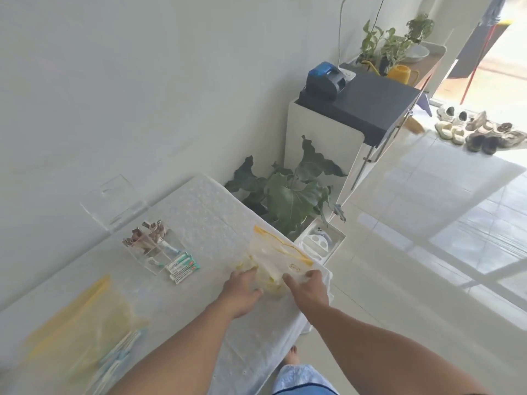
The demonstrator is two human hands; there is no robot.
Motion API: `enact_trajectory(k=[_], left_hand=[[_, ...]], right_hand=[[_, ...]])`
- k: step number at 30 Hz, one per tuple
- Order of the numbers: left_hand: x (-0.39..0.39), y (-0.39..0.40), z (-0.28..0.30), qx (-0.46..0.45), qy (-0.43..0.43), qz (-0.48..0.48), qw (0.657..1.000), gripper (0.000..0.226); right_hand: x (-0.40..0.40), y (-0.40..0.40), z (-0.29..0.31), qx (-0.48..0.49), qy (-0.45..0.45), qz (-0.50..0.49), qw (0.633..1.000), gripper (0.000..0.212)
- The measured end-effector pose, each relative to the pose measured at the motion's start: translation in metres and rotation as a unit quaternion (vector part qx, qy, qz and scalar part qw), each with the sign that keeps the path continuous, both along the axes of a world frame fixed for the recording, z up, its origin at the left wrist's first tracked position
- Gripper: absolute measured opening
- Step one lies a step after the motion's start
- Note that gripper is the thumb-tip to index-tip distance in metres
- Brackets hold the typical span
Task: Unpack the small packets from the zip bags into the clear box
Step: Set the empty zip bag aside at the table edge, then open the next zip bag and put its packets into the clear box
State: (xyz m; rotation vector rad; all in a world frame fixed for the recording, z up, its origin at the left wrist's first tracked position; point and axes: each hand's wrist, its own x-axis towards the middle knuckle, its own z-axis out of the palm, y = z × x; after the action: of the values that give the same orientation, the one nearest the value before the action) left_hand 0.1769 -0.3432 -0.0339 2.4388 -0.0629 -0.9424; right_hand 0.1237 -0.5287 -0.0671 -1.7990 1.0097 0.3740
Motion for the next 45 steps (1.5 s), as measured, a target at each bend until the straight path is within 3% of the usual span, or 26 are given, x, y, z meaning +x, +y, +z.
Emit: enact_trajectory(k=[2, 5, 10, 15, 19, 26, 35, 38, 41, 44, 45], left_hand=[[0.002, 0.002, 0.001, -0.041, -0.034, 0.082, 0.995, 0.055], [0.001, 0.016, 0.003, -0.077, -0.052, 0.168, 0.981, 0.042], [-0.034, 0.061, -0.011, -0.103, -0.044, 0.278, 0.954, 0.03], [-0.091, 0.116, -0.026, -0.091, -0.051, 0.391, 0.914, 0.02], [-0.128, 0.165, -0.028, -0.087, -0.053, 0.476, 0.874, 0.015], [-0.189, 0.224, -0.025, -0.048, -0.061, 0.593, 0.802, 0.017], [-0.213, 0.255, -0.022, -0.02, -0.044, 0.651, 0.757, 0.025], [-0.204, 0.266, -0.024, -0.021, -0.043, 0.659, 0.75, 0.025], [-0.195, 0.275, -0.025, -0.037, -0.051, 0.671, 0.739, 0.026], [-0.182, 0.288, -0.025, -0.085, -0.053, 0.675, 0.731, 0.054], [-0.178, 0.291, -0.025, -0.123, -0.047, 0.693, 0.709, 0.064]], right_hand=[[-0.004, 0.0, 0.003, 0.016, -0.03, -0.034, 0.999, 0.073], [-0.016, -0.003, 0.011, -0.018, -0.044, -0.024, 0.999, 0.052], [-0.038, 0.024, 0.011, -0.092, -0.046, 0.088, 0.991, 0.063], [-0.045, 0.089, 0.001, -0.152, -0.038, 0.279, 0.947, 0.064], [-0.039, 0.145, 0.005, -0.131, -0.044, 0.399, 0.906, 0.059], [-0.02, 0.228, 0.01, -0.139, -0.052, 0.531, 0.834, 0.03], [0.016, 0.282, 0.022, -0.102, -0.072, 0.59, 0.798, 0.017], [0.027, 0.297, 0.02, -0.099, -0.076, 0.588, 0.799, 0.022], [0.037, 0.311, 0.018, -0.104, -0.07, 0.591, 0.796, 0.045], [0.044, 0.325, 0.017, -0.068, -0.059, 0.586, 0.805, 0.063], [0.045, 0.328, 0.014, -0.046, -0.049, 0.577, 0.814, 0.064]])
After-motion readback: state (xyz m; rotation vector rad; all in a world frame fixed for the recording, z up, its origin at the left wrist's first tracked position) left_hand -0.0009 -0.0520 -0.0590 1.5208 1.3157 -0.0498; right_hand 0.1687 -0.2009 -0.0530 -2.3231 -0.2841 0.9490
